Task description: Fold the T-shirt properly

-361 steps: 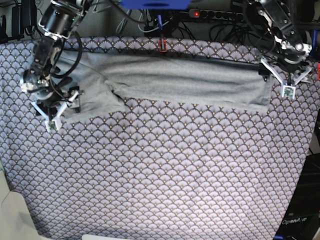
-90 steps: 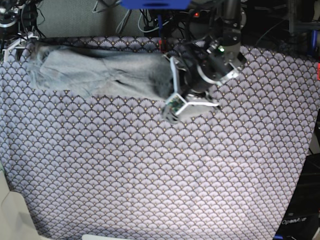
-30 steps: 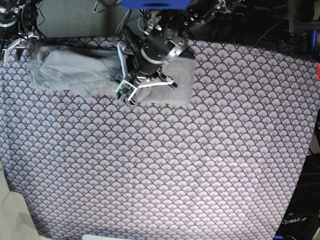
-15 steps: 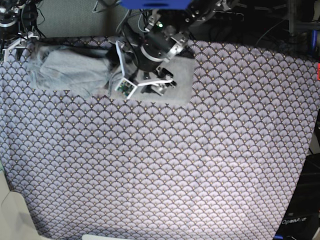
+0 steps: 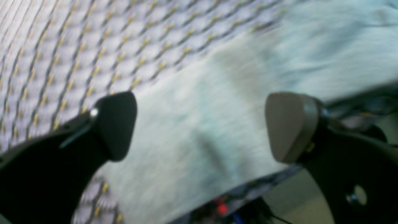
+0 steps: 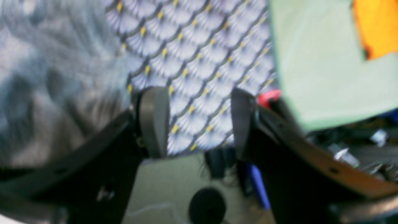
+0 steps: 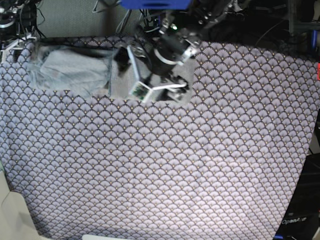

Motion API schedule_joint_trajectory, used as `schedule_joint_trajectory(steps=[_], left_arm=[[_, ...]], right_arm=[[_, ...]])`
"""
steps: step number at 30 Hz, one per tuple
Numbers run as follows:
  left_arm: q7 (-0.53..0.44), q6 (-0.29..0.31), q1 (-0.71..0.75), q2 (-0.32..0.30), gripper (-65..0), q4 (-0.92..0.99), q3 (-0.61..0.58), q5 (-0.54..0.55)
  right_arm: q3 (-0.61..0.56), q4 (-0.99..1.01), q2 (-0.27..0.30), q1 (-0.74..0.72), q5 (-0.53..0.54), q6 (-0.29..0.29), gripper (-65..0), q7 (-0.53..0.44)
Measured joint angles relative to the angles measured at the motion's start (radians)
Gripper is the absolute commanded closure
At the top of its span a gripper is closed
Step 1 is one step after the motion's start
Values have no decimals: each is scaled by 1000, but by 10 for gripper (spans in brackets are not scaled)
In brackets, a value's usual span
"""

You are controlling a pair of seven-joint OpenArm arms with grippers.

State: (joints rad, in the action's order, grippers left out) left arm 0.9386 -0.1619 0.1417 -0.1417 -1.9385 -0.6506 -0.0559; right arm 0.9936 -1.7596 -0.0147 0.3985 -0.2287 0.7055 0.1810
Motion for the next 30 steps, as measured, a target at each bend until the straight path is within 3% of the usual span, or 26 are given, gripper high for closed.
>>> schedule_joint_trajectory(steps=[1,3,8,9,13,15,23,25,30], left_arm=[[0,0,0,-8,-650,0,27,25],[-3,-8,-4,-31,-533,0,80,97],[-1,-11,1,-74,-56,-1,254,275],[-4,-19,4,-75,0,-1,289,289],[3,-14,48,-77,0,-1,413,293],[7,-13,58,-77,0,0,433,294],[-2,-10,46,-108,0,1,435,300],[7,-7,48,-105,0,1,433,304],[6,-7,43,-107,0,1,433,301]], right_arm=[[0,-15,0,0,5,0,-326,-8],[0,-43,-5,1,4,0,-326,-2],[14,-76,-6,1,63,1,-326,7],[26,-78,-7,2,101,1,-326,6],[34,-81,5,56,237,1,-327,43],[4,-81,45,68,274,1,-337,151],[-89,-48,260,54,693,-3,-439,603],[-108,-48,289,43,790,-3,-446,690],[-137,-39,304,-53,830,-3,-448,861]])
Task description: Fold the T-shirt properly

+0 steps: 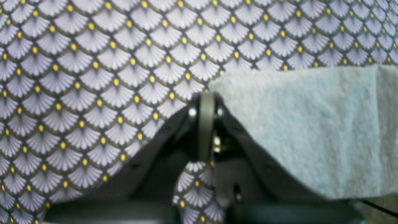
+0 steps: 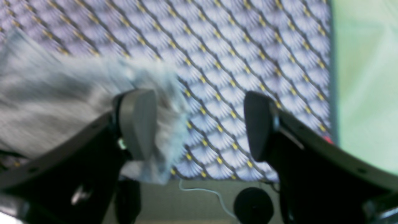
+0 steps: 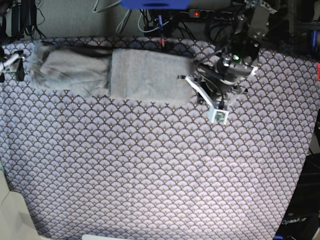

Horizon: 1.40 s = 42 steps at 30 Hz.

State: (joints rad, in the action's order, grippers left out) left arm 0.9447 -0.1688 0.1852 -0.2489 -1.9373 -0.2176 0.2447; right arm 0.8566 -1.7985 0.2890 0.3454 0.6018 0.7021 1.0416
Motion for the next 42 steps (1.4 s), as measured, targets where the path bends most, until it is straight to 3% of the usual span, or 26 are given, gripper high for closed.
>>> schedule_joint_trajectory(steps=[3,9,22,26,42], left_arm=[[0,0,3,0,0,0,0,0],[0,0,1,0,0,0,0,0],[0,0,0,-17,0,0,2,0],[1,0,4,-20,0,0,2,0],[0,0,4,-19,0,0,0,0]], right_arm=[[0,82,-18,-39,-13,1,-448,48],[-1,236,-17,-87,-16,0,-448,42],[-147,247,-18,-81,-18,-3,-449,32],[-146,247,-18,-84,-18,-3,-477,32],[-140,248,11,-71,-18,-3,-482,39]])
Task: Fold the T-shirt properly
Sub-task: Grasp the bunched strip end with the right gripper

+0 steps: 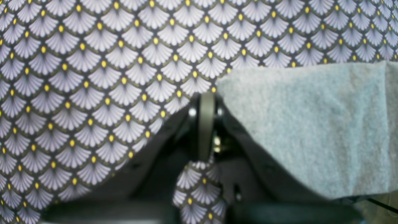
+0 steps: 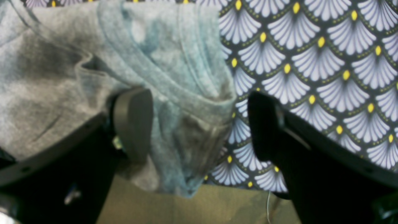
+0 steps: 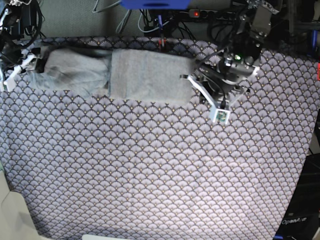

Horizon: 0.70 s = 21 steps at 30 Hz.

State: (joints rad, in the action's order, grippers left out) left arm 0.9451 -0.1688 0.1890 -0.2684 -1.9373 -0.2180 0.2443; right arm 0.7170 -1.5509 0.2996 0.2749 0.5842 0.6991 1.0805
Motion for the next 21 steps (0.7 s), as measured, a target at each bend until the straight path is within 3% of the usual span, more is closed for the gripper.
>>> schedule_joint_trajectory(steps=[10,21], left_arm=[[0,0,6,0,0,0,0,0],[0,-3,15,0,0,0,0,0]], right_arm=[[78,6,-3,-2,3,0,-482,-5],[90,220,45,-43,45,2,-484,-49]])
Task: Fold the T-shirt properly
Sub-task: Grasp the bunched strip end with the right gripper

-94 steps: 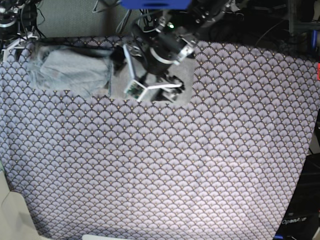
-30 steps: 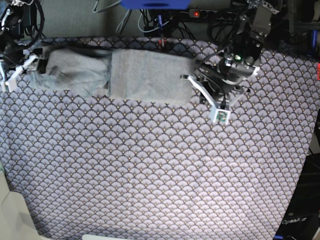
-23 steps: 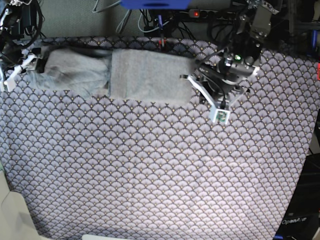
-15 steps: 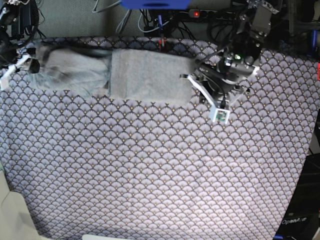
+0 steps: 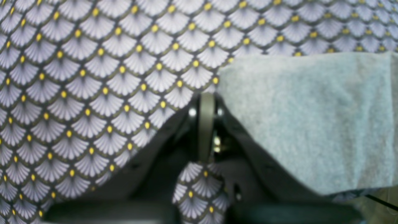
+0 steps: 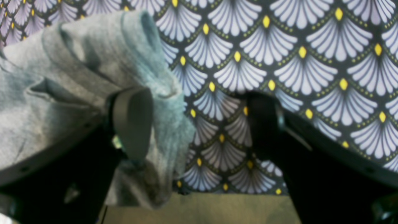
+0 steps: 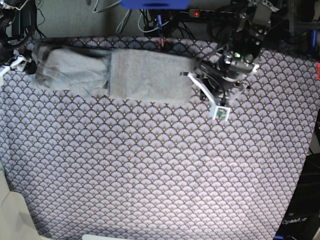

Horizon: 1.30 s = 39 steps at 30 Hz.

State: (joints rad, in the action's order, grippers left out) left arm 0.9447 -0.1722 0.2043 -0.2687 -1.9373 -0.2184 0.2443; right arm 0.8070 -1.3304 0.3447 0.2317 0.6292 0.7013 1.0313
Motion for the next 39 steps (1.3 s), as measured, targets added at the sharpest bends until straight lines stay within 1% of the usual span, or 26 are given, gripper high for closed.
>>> schedule_joint_trajectory(steps=[9,12,15,19,21,23,25,27,39], left_arm=[[0,0,0,1,0,0,-2,0],[0,0,0,4,0,0,-2,0],[0,0,0,3,0,0,-2,0],[0,0,-3,4,0,0,-1,0],[1,0,-2,4,0,0,0,0],[0,0,-4,8,0,0,0,0],[0,0,-5,8,0,0,0,1],[0,0,-5,7,0,0,0,0],[-5,0,-5,6,0,0,1,0]], right_arm=[[0,0,-2,-4,-3,0,-483,7],[5,-5,-15,-4,-4,-1,-480,-2],[5,-5,-15,-4,-8,-2,-479,-3],[-40,-34,-18,-3,-37,-3,-477,-6],[-71,-89,-42,-1,-47,-9,-477,8],[-92,-147,-82,11,-45,-10,-477,16],[-98,-195,-117,28,-34,-8,-477,35],[-97,-227,-139,39,-41,-7,-477,45],[-92,-234,-140,32,-45,-7,-476,49]])
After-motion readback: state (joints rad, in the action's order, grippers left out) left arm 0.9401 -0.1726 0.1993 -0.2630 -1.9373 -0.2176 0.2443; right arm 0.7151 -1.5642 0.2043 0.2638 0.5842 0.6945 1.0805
